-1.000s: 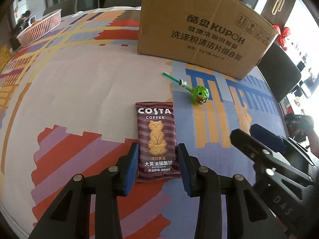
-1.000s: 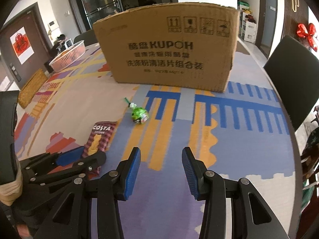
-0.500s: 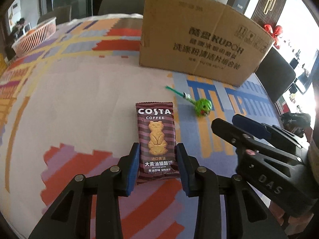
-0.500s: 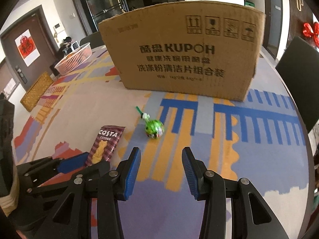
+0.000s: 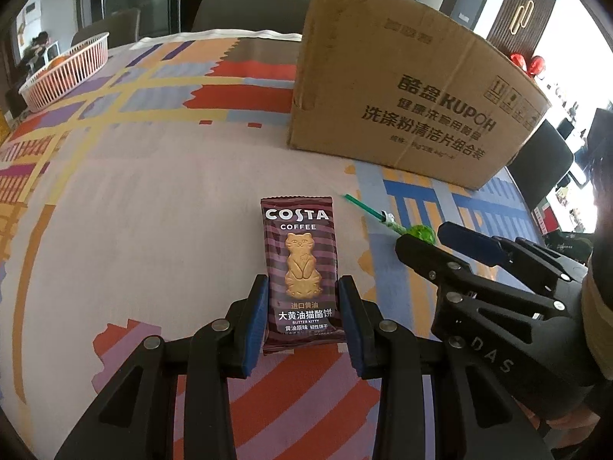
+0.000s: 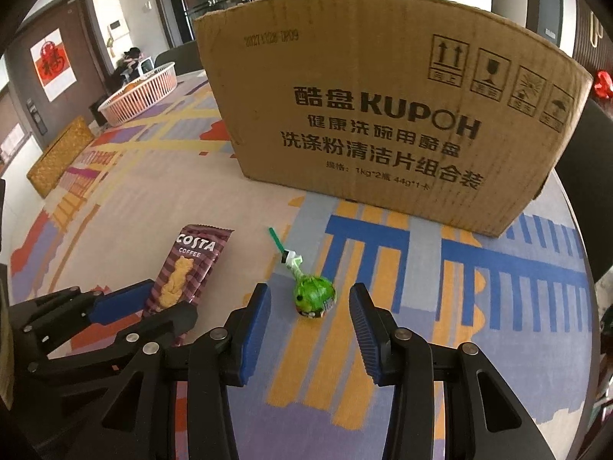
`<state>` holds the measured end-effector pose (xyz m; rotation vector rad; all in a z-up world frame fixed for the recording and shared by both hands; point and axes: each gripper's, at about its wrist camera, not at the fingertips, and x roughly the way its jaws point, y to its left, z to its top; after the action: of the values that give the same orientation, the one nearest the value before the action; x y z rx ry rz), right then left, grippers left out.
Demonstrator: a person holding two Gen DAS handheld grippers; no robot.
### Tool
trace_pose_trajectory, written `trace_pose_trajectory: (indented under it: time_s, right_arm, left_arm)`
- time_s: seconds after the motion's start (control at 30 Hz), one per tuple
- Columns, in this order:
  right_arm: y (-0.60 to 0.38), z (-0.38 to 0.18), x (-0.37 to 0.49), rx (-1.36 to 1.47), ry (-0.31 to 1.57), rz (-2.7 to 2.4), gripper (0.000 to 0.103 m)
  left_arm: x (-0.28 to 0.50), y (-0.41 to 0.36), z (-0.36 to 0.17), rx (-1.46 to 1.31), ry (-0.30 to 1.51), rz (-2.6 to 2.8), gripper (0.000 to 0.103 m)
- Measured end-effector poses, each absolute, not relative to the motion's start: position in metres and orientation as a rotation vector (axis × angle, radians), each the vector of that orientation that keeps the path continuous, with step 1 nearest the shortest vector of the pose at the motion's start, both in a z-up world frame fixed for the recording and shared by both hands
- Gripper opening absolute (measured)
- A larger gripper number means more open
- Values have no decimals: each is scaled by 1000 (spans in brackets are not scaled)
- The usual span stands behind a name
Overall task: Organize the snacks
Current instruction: 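Grasp the green lollipop head with the right gripper, then carry the COSTA packet and lollipop over the box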
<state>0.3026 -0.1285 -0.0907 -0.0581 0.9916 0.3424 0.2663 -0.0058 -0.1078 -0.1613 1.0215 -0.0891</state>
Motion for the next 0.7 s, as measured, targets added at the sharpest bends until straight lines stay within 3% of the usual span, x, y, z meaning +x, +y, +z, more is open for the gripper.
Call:
trace_pose_trajectory:
  time_s: [0.27, 0.7]
  right_arm:
    - [-122, -96, 307, -92, 1013, 333, 26]
    - [-137, -79, 288, -37, 970, 296, 26]
  left_arm:
    - [268, -3, -108, -161, 1014, -92, 36]
    - [258, -7, -88, -150, 966, -117, 36]
